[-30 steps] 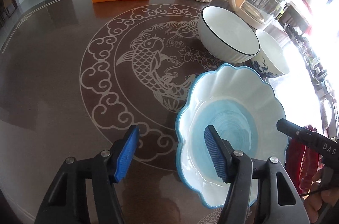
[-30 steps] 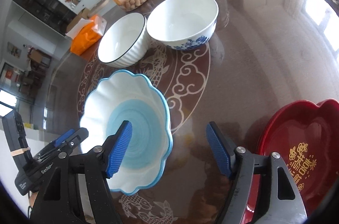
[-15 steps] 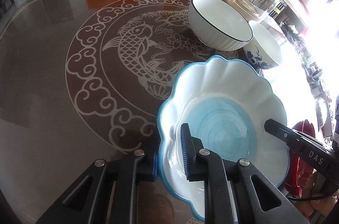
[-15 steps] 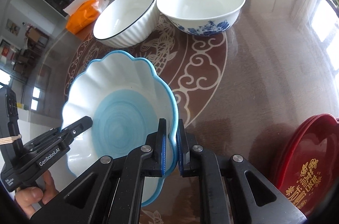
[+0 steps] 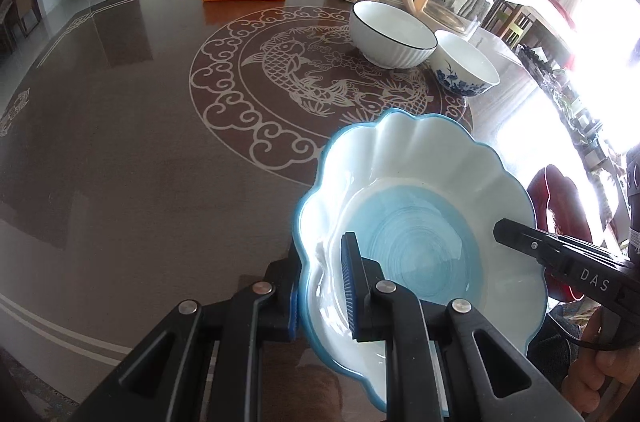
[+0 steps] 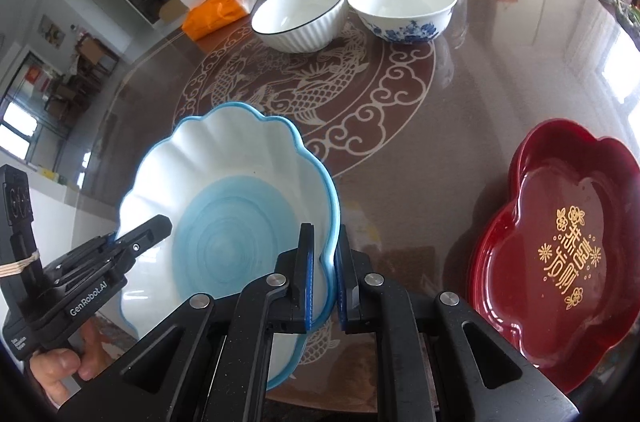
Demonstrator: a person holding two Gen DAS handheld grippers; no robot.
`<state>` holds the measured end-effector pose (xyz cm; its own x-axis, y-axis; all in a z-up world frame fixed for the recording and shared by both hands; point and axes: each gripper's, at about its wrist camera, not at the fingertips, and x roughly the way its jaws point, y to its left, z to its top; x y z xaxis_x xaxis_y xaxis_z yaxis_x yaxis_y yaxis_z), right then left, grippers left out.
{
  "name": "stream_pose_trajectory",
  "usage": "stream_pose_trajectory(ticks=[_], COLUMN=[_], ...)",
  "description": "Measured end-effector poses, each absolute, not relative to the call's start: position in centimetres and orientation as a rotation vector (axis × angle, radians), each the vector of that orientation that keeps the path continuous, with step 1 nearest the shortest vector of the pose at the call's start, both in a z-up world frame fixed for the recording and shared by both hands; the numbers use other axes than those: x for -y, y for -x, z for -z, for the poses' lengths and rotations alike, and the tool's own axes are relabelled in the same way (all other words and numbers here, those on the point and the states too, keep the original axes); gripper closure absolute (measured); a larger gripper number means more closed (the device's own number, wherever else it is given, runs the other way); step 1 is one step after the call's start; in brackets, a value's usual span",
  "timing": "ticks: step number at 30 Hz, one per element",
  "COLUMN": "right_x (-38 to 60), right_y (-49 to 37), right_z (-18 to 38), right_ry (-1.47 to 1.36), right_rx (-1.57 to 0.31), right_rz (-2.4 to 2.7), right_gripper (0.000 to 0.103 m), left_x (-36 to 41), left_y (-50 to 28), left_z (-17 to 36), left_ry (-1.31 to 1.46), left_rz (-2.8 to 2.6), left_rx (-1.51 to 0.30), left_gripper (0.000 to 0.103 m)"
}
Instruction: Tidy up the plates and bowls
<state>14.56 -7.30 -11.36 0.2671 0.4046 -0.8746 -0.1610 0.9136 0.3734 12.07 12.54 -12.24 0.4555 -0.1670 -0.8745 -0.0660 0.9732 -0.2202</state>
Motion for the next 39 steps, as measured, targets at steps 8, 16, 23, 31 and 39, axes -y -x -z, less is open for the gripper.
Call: stream_pose_trajectory(ticks=[8,16,23,31,39], right_x=[6.7,7.4,8.8,9.0,8.3], right_y=[-13.4,-12.8,-11.2,-8.3,-7.1], right_z=[13.4,12.5,9.1,5.9,4.8], right_ry=[-0.192,-0.243,-0.285,-0.251,-0.188], right_rx=[-1.248,-1.154,-1.047,-0.948,-0.909], right_rz=[-0.384,-0.394,-0.361,-0.312,-0.292], right_gripper=[0.091,0.036,0.032,0.031,0.029], left_x=[-12.5,-13.3,-15.7,-16.0,-17.7], left_y=[-10.6,-10.0,-8.9,-7.4,-7.5], left_z=[14.8,13.4,10.0,7.1,6.6], left_ry=[0.250,0.259,0.280,0.217,0.272], left_rz=[0.045,0.016,-0.072,-0.124,-0.114], left_rx=[-1.117,-1.039,-0.938,-0.842,-0.865], left_gripper=[0.086,0.084,0.045,0.013,0.013])
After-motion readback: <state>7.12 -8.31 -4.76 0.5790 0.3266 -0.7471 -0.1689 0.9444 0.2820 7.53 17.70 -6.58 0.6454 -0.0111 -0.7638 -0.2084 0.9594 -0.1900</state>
